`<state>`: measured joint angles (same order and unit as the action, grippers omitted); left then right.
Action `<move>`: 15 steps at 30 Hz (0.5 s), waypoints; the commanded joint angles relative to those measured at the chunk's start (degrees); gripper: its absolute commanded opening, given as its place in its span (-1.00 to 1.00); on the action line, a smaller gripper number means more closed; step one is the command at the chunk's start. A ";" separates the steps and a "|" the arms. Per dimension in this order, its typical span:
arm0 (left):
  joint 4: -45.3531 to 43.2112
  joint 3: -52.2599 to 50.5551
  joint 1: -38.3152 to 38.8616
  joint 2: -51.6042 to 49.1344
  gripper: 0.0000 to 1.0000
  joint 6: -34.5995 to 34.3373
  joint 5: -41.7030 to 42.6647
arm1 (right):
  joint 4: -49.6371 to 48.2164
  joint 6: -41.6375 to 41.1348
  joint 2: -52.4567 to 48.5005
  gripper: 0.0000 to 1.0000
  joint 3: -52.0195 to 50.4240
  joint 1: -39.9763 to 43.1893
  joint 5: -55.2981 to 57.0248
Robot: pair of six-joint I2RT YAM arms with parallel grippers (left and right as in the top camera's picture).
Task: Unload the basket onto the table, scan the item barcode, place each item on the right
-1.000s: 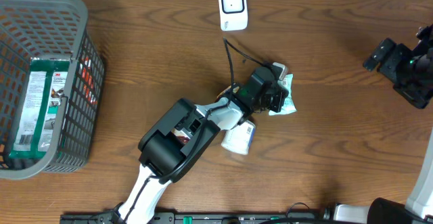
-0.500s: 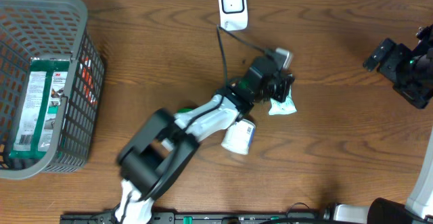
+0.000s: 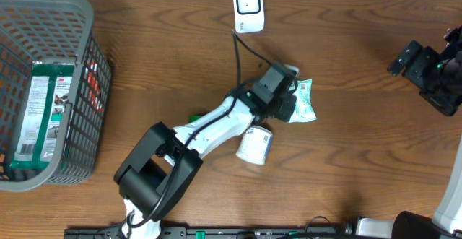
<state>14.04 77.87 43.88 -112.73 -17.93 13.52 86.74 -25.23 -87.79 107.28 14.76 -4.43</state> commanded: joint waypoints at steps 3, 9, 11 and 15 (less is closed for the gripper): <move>15.10 18.38 -0.20 0.63 -0.85 5.44 -2.43 | 0.04 -0.44 -0.31 0.99 0.87 0.20 0.33; 20.59 23.08 -0.20 0.15 -0.85 2.32 -3.28 | 0.04 -0.44 -0.31 0.99 0.87 0.20 0.33; 19.78 23.08 -0.07 -1.38 -0.85 1.53 0.00 | 0.04 -0.44 -0.31 0.99 0.87 0.20 0.33; 14.69 23.08 0.09 -6.25 -0.85 1.53 7.80 | 0.04 -0.44 -0.31 0.99 0.87 0.15 0.33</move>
<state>30.30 101.21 43.88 -114.61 -15.64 15.40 86.74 -25.23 -87.79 107.28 14.76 -4.43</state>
